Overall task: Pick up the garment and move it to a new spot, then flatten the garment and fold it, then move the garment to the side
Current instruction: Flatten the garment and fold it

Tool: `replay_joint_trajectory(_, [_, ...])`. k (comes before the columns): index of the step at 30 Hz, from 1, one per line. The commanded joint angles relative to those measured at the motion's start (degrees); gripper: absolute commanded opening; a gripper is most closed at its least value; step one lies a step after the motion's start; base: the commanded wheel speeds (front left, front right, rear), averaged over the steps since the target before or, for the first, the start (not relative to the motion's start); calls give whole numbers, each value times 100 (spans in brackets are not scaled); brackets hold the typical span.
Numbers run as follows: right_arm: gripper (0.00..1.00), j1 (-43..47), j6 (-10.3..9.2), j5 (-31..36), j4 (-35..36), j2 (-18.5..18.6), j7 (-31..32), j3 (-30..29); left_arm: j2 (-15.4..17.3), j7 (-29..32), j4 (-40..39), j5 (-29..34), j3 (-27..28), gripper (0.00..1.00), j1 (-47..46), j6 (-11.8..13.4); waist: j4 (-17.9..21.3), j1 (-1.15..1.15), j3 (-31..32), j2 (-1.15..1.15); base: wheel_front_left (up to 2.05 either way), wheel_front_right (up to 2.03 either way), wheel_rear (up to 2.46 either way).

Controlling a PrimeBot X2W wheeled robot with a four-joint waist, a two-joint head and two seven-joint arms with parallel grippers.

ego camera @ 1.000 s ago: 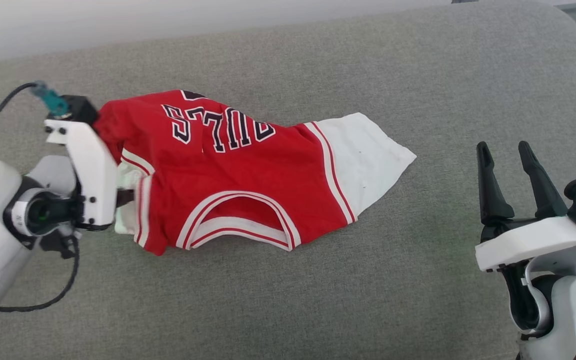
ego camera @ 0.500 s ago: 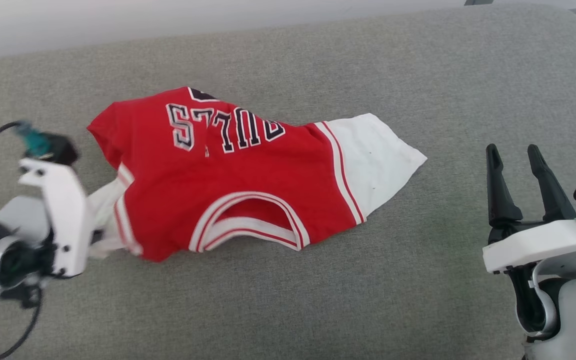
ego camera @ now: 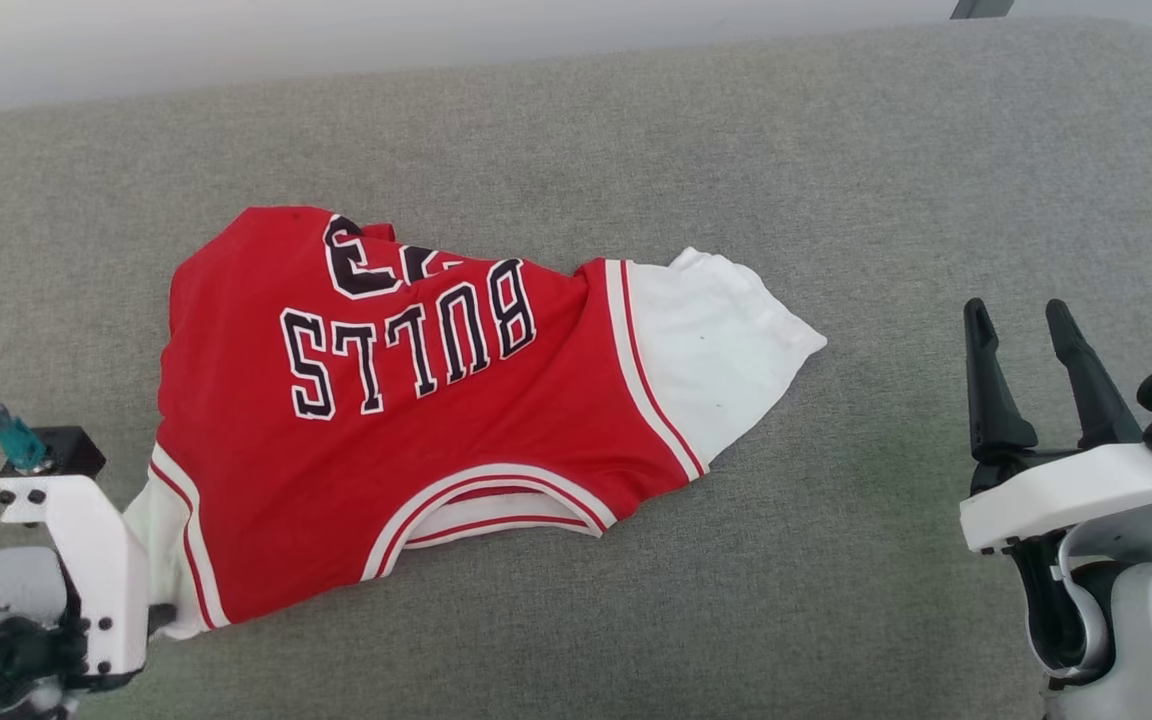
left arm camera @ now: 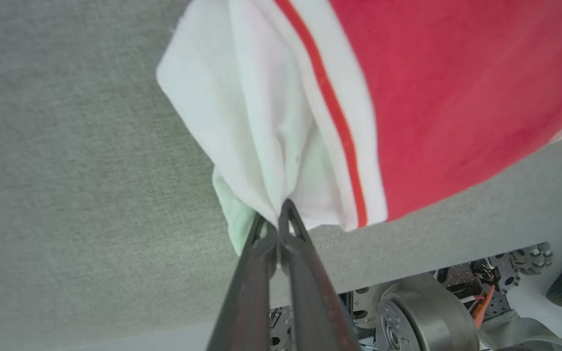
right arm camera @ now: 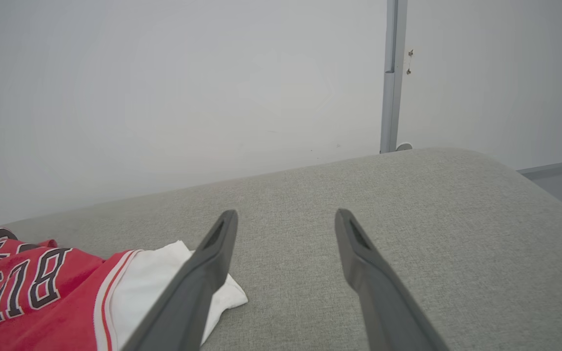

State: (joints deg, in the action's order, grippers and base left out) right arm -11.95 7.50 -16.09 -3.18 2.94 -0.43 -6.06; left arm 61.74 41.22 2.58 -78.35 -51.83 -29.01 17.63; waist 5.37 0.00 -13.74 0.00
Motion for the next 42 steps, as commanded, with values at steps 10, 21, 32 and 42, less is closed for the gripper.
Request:
replay_joint_trajectory(10, [100,82,-1,-19,-100,-3,152,117,-128,-1041,80,102,378,100,102,-217,-56,0,155,0,0,0,0])
replay_joint_trajectory(21, [100,-29,-1,140,-322,16,652,303,-228,-3345,-407,845,791,100,516,-364,-288,0,169,0,0,0,0])
replay_joint_trajectory(32, [100,-401,-2,109,-950,403,1623,516,-754,-5507,-478,1716,1068,100,1196,-7,-730,0,205,0,0,0,0])
replay_joint_trajectory(42, [100,-1002,-2,9,-1701,878,2693,737,-1745,-5646,-580,2647,2098,100,1862,4,-1188,0,234,0,0,0,0])
